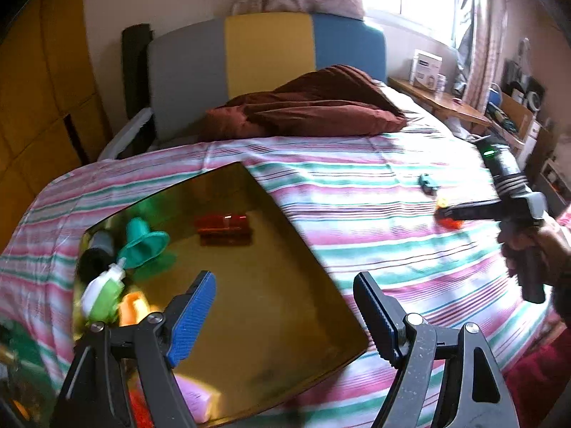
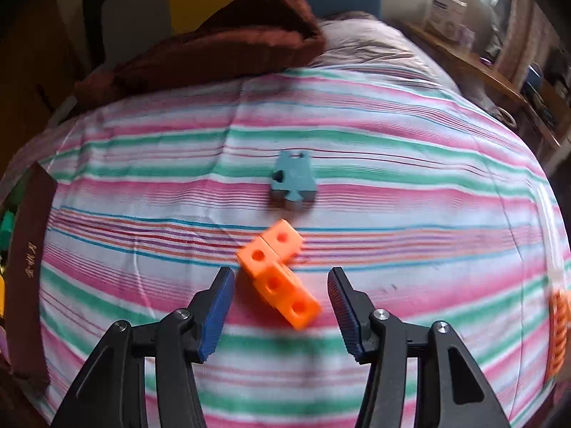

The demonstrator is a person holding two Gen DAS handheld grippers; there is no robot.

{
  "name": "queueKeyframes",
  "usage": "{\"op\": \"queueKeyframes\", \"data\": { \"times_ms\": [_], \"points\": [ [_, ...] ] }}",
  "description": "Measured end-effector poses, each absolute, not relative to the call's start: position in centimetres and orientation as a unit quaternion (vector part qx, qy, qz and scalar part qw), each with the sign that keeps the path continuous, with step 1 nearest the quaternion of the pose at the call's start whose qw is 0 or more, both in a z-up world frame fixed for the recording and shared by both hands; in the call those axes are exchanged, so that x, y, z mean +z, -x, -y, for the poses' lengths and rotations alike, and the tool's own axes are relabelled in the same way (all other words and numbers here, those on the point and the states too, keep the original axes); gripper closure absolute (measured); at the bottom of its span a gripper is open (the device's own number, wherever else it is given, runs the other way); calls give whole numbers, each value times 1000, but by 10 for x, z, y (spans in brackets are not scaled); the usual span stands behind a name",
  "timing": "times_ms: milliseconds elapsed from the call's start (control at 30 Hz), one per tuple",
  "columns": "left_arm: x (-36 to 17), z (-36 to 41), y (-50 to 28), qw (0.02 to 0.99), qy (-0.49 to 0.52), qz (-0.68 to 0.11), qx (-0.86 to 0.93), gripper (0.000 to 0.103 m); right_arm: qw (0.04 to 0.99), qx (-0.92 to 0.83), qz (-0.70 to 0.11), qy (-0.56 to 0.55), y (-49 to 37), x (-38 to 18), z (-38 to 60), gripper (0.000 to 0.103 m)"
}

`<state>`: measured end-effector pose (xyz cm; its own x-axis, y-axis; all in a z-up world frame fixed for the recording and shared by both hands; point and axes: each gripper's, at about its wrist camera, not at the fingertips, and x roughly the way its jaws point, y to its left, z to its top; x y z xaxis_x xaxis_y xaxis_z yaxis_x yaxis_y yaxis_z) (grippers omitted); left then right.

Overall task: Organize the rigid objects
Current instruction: 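Move both tools from the tray toward the orange cubes and teal puzzle piece, then grasp the orange cubes with the right gripper while the left gripper grasps the teal puzzle piece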

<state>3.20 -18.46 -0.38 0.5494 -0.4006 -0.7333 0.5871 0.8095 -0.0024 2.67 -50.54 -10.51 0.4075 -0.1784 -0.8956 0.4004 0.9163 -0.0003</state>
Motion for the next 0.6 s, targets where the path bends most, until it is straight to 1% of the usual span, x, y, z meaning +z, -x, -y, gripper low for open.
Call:
{"op": "queueKeyframes", "data": {
  "times_ms": [33,67,100,267,433,600],
  "points": [
    [-2,192,-31,870,-125,-379,-291,23,824,-170,-534,-89,-32,-111,503,49],
    [-1,197,-31,868,-128,-377,-296,23,826,-165,-534,-77,-32,-112,500,55],
    [0,202,-30,867,-130,-375,-300,23,831,-158,-529,-70,-31,-109,497,76],
    [-2,236,-30,854,-137,-378,-332,23,826,-154,-540,-46,-7,-107,494,77],
    [-7,277,-30,838,-149,-385,-356,23,822,-180,-538,-48,20,-109,507,76],
    [-16,326,-39,825,-161,-398,-367,23,814,-192,-537,-112,28,-111,530,76]
  ]
}}
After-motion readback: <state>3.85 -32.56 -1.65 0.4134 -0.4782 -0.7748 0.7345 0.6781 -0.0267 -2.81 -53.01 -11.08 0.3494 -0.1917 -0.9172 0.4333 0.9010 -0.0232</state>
